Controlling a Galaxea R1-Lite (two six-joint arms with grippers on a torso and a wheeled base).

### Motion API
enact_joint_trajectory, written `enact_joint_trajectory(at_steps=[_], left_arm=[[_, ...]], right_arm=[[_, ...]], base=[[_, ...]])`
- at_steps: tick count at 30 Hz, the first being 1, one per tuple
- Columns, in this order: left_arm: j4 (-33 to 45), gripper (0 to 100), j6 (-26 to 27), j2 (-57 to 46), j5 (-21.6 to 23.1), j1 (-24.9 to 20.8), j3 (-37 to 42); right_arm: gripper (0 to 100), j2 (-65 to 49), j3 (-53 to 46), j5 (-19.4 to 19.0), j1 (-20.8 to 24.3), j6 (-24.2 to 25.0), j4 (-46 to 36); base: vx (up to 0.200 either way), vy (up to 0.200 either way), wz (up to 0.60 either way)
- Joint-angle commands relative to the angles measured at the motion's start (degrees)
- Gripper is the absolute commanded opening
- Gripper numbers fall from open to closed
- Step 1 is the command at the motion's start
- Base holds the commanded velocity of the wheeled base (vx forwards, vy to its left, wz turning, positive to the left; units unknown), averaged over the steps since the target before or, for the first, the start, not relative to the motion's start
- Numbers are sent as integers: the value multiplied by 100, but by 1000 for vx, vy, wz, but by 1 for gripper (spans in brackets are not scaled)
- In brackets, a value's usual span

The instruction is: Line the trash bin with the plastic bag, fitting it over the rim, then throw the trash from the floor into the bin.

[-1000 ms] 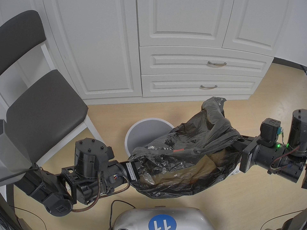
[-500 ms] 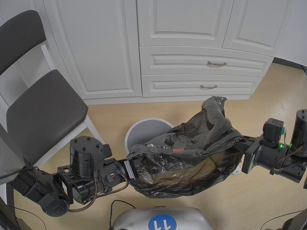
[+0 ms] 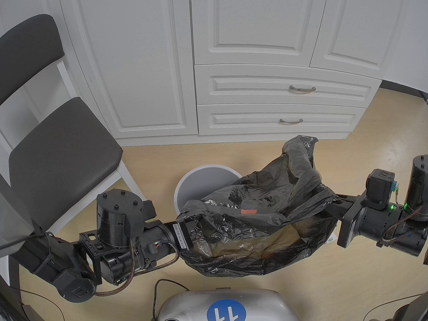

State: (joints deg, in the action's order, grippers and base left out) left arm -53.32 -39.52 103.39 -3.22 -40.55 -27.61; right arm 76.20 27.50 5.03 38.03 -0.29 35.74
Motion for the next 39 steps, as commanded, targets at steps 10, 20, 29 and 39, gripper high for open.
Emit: enact_joint_trajectory(at_steps=[10,20,29,39], left_arm=[[-3,0,-3,85,5,179,-43],[-170,0,-20,384,-3,750,-429],[-521,0,50,1272,14,908,-456],[-2736,0,771,2221,515,943,564]], right_arm=[[0,738,89,68,-24,-23,627],[0,2584,739,261,424,513,2393],[0,3278,1310,217,512,557,2306],[0,4104,1934,270,1004,1400,2358]], base=[[0,0,0],[0,0,0],[0,0,0],[0,0,0]])
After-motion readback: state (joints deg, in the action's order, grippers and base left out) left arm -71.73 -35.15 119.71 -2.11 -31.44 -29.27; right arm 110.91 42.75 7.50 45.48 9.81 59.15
